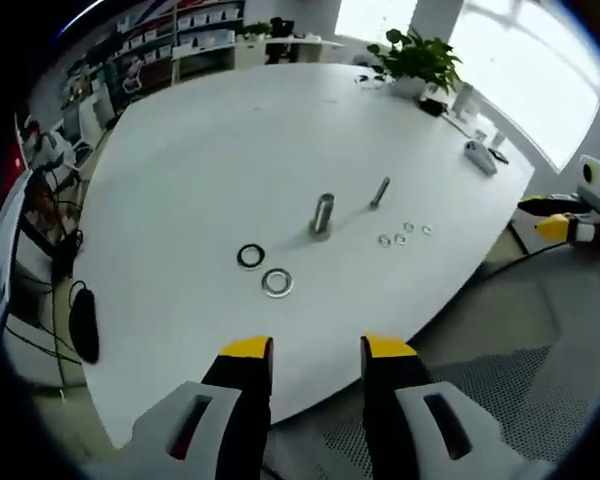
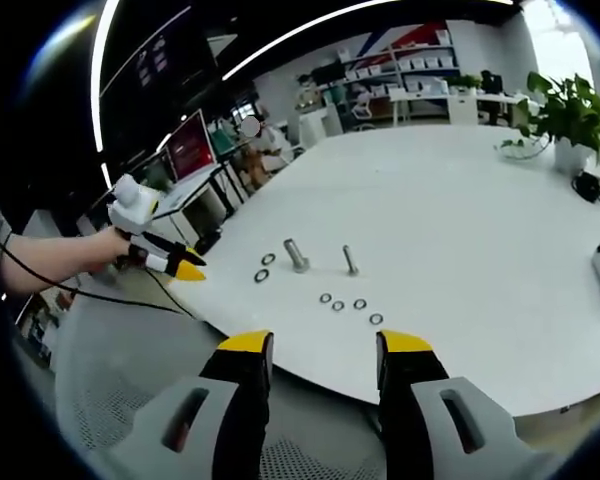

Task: Place the washer onto the threaded stud by aligning its center hole with the stud, sliding it down to the base, and recovering from edge contact or off-axis alignment until the washer reaches the visible bottom stop.

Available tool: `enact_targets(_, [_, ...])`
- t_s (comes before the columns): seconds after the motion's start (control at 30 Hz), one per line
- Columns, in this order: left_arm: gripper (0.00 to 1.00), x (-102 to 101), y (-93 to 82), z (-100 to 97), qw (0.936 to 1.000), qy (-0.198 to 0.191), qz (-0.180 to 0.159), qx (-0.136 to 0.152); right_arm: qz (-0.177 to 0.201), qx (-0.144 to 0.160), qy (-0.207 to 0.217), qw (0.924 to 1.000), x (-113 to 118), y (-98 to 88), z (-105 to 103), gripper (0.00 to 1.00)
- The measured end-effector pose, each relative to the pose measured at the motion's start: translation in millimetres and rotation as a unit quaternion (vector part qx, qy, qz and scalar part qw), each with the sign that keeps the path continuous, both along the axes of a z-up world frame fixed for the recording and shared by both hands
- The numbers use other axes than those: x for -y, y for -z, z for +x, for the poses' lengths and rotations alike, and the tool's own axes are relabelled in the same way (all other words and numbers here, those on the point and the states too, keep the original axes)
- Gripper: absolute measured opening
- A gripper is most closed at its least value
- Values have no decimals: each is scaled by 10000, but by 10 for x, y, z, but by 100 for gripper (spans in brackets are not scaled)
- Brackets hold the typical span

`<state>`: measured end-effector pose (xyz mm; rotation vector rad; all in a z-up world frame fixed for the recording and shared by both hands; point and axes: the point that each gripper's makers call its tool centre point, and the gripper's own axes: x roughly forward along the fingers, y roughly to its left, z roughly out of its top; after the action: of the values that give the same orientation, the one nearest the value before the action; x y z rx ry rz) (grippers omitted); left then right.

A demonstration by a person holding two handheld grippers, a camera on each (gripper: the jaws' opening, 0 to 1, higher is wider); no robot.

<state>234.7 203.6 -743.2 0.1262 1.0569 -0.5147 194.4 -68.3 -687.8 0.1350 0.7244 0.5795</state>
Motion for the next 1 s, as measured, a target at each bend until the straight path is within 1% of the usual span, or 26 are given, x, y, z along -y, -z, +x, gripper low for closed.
enact_targets(0.1, [33, 27, 103, 77, 9999, -22, 14, -131, 26, -8, 2, 10000, -1, -3, -1, 43])
enact_targets(0.23, [34, 65, 194, 156, 9998, -21, 81, -182, 13, -7, -12, 10000, -2, 0, 1, 43])
enact_targets(0.4, [34, 59, 315, 272, 9993, 38, 251, -279, 33, 17, -24, 10000, -7, -11, 3, 43])
enact_targets(0.5, [34, 50, 402, 352, 9985, 65, 369, -387, 40, 18, -41, 10000, -14, -14, 0, 43])
enact_targets(0.67, [35, 88, 469, 463, 9980, 80, 428, -448, 71, 16, 11, 10000, -6, -18, 13, 43])
enact_targets(0.73, [35, 90, 521, 510, 9977, 117, 472, -481, 59, 8, 8, 10000, -6, -13, 12, 43])
enact_targets(0.9, [35, 41, 706, 547, 9948, 161, 645, -775, 42, 7, -1, 10000, -10, -10, 11, 43])
enact_targets(1.0, [35, 23, 771, 571, 9933, 223, 763, -839, 49, 12, 11, 10000, -5, -14, 14, 43])
